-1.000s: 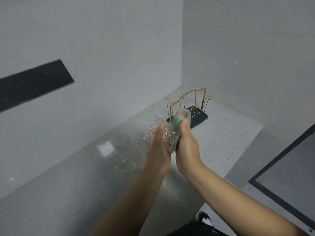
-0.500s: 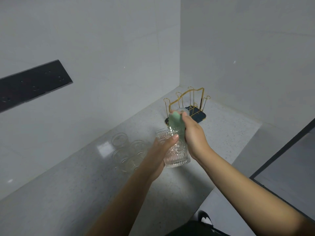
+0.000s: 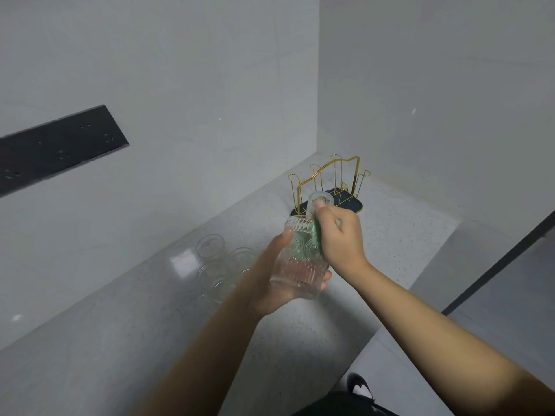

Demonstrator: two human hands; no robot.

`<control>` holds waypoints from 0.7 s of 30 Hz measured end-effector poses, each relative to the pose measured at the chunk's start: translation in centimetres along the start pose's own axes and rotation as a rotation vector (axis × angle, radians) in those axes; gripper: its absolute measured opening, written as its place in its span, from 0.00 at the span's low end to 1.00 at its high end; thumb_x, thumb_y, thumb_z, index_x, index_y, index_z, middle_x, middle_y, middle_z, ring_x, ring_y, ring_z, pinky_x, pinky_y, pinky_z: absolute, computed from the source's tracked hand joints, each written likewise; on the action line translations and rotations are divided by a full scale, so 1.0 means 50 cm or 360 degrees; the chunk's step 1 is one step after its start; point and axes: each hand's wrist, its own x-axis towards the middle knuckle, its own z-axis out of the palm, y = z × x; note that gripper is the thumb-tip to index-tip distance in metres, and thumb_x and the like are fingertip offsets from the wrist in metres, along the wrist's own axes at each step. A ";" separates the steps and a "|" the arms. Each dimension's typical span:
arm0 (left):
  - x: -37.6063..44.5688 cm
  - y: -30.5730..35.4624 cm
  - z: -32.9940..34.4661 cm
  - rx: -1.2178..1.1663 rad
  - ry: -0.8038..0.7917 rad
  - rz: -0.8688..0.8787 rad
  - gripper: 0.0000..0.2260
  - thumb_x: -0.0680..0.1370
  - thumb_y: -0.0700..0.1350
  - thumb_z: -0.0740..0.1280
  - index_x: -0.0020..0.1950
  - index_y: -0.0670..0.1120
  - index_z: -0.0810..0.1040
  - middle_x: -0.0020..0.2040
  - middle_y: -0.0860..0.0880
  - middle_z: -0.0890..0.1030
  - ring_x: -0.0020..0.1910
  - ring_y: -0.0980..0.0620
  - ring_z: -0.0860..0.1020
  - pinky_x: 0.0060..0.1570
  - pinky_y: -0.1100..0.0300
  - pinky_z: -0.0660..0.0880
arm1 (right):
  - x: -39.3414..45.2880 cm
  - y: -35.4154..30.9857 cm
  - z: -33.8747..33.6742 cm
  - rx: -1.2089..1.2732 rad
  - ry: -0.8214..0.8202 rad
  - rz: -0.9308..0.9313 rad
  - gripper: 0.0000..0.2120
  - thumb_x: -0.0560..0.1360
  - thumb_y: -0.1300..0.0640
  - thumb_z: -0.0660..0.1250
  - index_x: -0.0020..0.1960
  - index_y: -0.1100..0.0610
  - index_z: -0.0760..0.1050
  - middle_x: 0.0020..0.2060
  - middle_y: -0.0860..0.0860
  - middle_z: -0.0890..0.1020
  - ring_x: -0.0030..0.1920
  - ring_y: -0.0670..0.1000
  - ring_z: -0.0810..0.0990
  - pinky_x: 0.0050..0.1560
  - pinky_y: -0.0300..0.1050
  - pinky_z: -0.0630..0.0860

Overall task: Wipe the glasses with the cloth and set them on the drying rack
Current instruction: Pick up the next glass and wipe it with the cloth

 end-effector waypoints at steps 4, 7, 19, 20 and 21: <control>0.001 -0.031 0.014 0.0565 0.0754 0.0363 0.36 0.64 0.60 0.74 0.68 0.48 0.71 0.59 0.45 0.81 0.56 0.45 0.82 0.57 0.43 0.79 | 0.026 -0.001 0.002 -0.0425 0.0243 0.0106 0.26 0.80 0.58 0.56 0.24 0.53 0.56 0.20 0.48 0.60 0.23 0.46 0.59 0.25 0.41 0.54; 0.017 -0.033 0.030 0.0589 0.0927 0.0503 0.22 0.66 0.57 0.74 0.57 0.52 0.77 0.52 0.50 0.83 0.50 0.51 0.83 0.55 0.46 0.80 | 0.033 0.004 0.013 -0.0388 0.0264 0.0153 0.25 0.80 0.56 0.56 0.24 0.54 0.57 0.20 0.48 0.61 0.23 0.46 0.60 0.27 0.42 0.55; 0.033 -0.030 0.025 0.0514 0.0869 0.0449 0.28 0.68 0.53 0.74 0.64 0.50 0.68 0.64 0.45 0.75 0.55 0.49 0.80 0.47 0.51 0.82 | 0.046 0.023 0.011 -0.0212 0.0449 0.0084 0.26 0.80 0.58 0.58 0.24 0.49 0.57 0.18 0.45 0.61 0.22 0.44 0.65 0.28 0.41 0.56; 0.037 -0.033 0.023 0.0570 0.0917 0.0464 0.31 0.67 0.53 0.74 0.66 0.48 0.66 0.64 0.45 0.74 0.55 0.49 0.81 0.45 0.52 0.82 | 0.047 0.024 0.011 -0.0210 0.0439 0.0084 0.25 0.80 0.58 0.58 0.25 0.50 0.57 0.19 0.44 0.61 0.22 0.44 0.66 0.28 0.41 0.56; 0.040 -0.033 0.017 0.0499 0.0896 0.0426 0.33 0.66 0.54 0.75 0.66 0.45 0.67 0.63 0.43 0.76 0.53 0.48 0.82 0.44 0.53 0.82 | 0.047 0.025 0.011 -0.0173 0.0425 0.0067 0.25 0.80 0.57 0.58 0.25 0.50 0.58 0.19 0.44 0.61 0.23 0.44 0.65 0.28 0.41 0.57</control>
